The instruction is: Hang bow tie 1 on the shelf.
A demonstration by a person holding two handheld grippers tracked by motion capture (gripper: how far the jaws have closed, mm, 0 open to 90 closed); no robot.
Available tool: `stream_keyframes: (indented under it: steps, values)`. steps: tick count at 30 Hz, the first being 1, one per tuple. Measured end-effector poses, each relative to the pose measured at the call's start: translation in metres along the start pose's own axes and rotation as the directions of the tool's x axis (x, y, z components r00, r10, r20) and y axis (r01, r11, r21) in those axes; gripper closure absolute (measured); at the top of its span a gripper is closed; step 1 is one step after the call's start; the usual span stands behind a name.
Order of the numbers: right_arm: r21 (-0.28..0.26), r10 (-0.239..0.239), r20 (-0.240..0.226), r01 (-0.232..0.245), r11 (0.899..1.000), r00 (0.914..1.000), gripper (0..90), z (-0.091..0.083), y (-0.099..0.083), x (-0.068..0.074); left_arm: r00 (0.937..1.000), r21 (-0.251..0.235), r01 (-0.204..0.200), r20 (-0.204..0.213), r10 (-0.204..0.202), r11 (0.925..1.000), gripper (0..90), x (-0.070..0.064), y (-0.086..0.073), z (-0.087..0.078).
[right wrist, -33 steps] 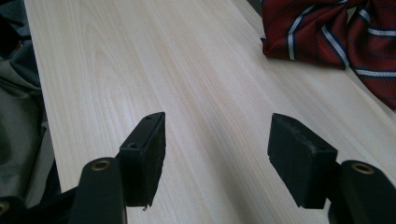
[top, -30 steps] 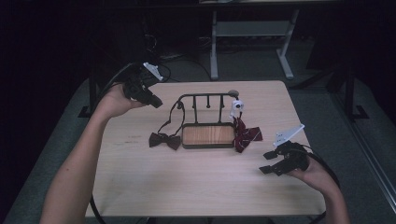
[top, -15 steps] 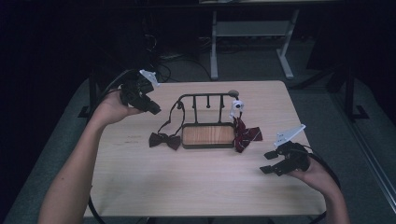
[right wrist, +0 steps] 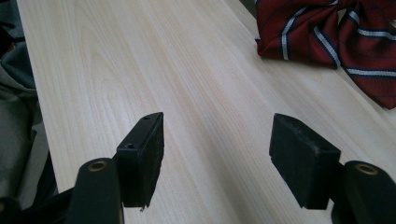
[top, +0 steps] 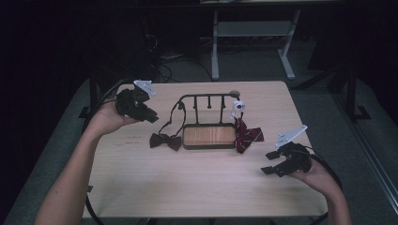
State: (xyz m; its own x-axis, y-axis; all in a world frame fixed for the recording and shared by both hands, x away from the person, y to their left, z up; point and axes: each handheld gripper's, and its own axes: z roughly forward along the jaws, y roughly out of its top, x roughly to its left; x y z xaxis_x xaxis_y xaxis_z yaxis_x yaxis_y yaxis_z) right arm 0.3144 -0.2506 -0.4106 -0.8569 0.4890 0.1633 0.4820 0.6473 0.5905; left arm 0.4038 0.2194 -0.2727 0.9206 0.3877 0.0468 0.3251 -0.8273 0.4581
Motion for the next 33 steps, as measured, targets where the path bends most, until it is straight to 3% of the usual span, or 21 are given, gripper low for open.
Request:
stream_keyframes:
  steps: [18, 33]
  values:
    - [-0.005, 0.009, 0.006, -0.009, 1.000, 0.9999, 34.1, -0.001, -0.002, 0.000, 0.9987, -0.035, 0.008, 0.051, -0.006, 0.9994, 69.3, -0.012, -0.027, 0.010]
    - [-0.003, 0.015, 0.006, -0.015, 1.000, 0.9999, 34.1, -0.001, -0.003, -0.001, 0.9979, -0.029, 0.023, 0.062, -0.021, 0.9993, 66.0, -0.018, -0.047, 0.016]
